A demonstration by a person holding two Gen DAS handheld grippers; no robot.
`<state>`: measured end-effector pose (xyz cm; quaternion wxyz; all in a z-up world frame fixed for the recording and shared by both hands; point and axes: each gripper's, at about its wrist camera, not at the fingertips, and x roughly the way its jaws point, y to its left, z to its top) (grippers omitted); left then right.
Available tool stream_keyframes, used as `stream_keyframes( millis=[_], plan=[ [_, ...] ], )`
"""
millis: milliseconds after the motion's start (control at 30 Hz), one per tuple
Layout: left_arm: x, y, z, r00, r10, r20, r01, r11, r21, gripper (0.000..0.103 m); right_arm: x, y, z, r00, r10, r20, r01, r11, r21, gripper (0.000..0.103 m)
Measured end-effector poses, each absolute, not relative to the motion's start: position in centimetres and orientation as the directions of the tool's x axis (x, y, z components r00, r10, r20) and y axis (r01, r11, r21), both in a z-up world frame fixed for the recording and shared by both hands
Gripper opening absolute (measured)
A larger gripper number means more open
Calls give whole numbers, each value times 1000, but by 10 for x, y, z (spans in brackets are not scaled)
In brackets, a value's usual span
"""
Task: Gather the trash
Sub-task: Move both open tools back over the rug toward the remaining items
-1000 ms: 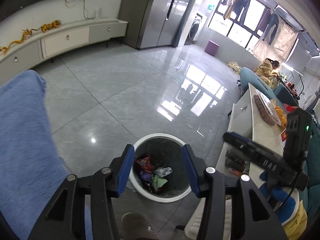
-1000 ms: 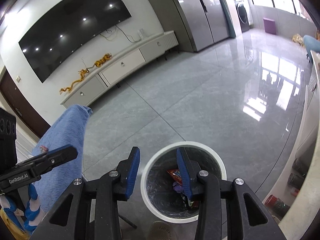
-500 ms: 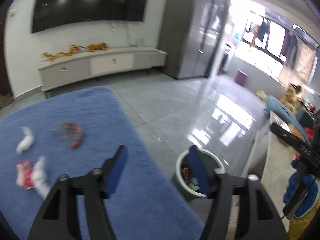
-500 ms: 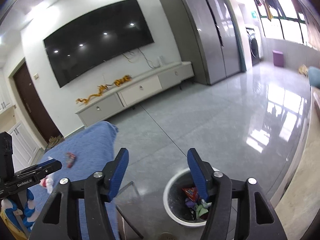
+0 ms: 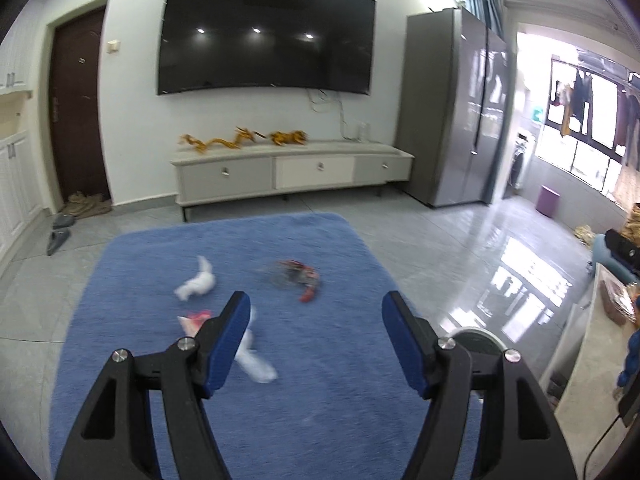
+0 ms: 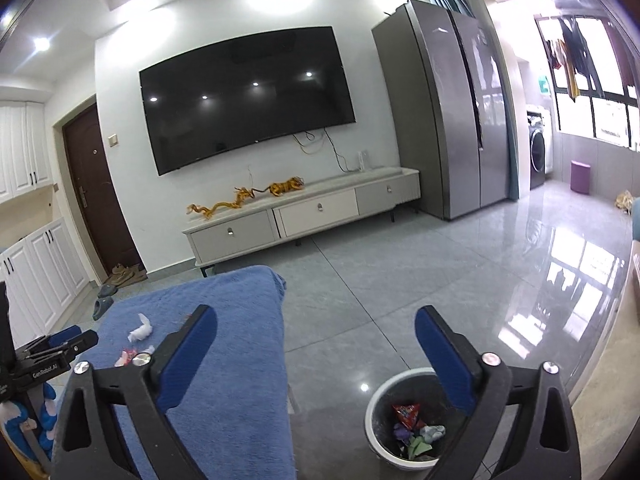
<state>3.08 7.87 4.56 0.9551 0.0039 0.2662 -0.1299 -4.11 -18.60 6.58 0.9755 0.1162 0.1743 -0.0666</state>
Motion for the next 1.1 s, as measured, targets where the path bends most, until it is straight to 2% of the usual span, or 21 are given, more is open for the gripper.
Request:
stream_keyframes(
  millis=[233,533,933,1100],
  plan=[
    [19,120,45,883,-170,-437,154,985,-72,67,-35,-150,75,940,-113,-323,162,978,128,103],
    [32,157,27,850,-157,-503,124,987,-99,67,-12,-111,74,966,47,-254,-17,993,119,103],
    [54,255,-26,788,-31,-614,-94,981,-170,67,36,-81,48,920,210,-332,-177,976,125,103],
    [70,276,-45,743,-91,-663,-107,962,-252,67,59,-65,30,876,265,-403,-232,964,130,103]
  ],
)
